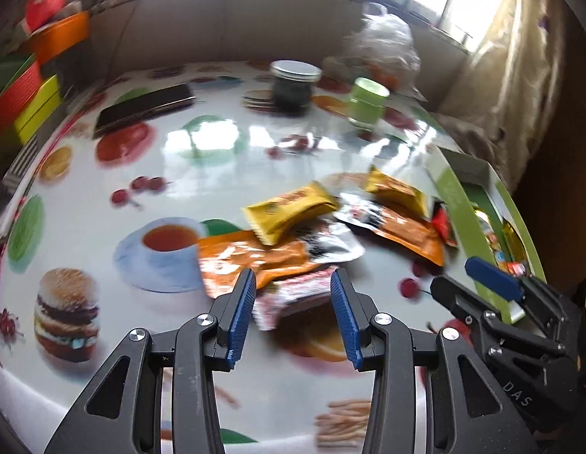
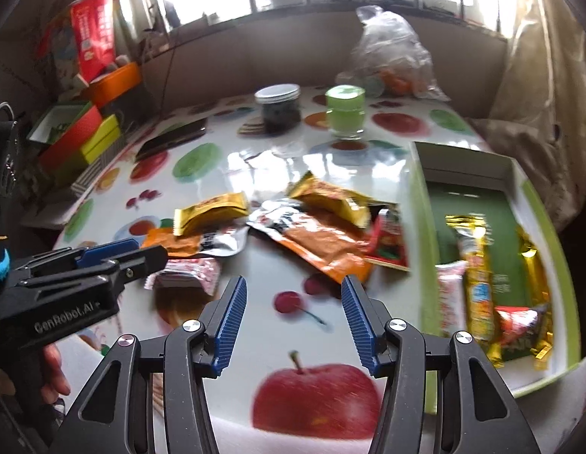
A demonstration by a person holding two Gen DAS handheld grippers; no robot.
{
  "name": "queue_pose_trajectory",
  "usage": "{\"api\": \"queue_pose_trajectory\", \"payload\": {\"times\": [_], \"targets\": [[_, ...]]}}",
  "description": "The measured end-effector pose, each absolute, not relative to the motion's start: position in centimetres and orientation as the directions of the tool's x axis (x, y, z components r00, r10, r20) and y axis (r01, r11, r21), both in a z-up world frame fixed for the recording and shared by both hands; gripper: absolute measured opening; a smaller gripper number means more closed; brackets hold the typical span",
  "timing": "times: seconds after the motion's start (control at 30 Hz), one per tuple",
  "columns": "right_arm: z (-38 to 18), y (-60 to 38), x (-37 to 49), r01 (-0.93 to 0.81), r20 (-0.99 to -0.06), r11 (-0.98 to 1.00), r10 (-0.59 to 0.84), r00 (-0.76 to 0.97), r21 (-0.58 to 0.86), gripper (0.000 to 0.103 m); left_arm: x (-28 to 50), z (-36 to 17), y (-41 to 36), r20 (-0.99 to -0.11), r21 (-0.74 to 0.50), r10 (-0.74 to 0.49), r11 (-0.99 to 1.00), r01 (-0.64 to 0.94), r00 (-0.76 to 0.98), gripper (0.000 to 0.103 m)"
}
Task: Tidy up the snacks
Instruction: 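Move both open tools back over the remaining snack pile, then grasp a small white-red packet with the right tool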
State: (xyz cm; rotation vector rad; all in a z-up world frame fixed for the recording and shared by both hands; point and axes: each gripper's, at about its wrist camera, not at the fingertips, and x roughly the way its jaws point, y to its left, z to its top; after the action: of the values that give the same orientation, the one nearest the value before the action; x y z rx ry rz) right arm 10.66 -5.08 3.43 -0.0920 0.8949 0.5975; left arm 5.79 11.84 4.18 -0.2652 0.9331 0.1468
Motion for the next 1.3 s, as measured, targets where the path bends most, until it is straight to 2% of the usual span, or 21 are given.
{"api": "queue_pose_trajectory", "payload": {"times": [0.73, 1.07, 1.3], "targets": [[1.2, 2.2, 11.3, -0.676, -0.762, 0.700, 0.561, 0.324, 0.229, 0.053, 4.7, 1.6, 17.2, -0.840, -0.191, 0.037, 0.913, -0.360, 0.541, 0.043], [0.5, 2.6, 10.3, -0.735, -0.778, 0.606, 0.604, 0.174, 0.306, 0.053, 4.7, 1.0, 17.7, -0.846, -0.211, 0.016, 0.908, -0.362, 0.534, 0.042], [1.7, 3.2, 9.8, -0.792, -0.775, 0.597, 0.559, 0.296, 0.127, 0.053, 4.8, 1.0, 18.9, -0.840, -0.254, -0.008, 0.889, -0.381, 0.542, 0.042]]}}
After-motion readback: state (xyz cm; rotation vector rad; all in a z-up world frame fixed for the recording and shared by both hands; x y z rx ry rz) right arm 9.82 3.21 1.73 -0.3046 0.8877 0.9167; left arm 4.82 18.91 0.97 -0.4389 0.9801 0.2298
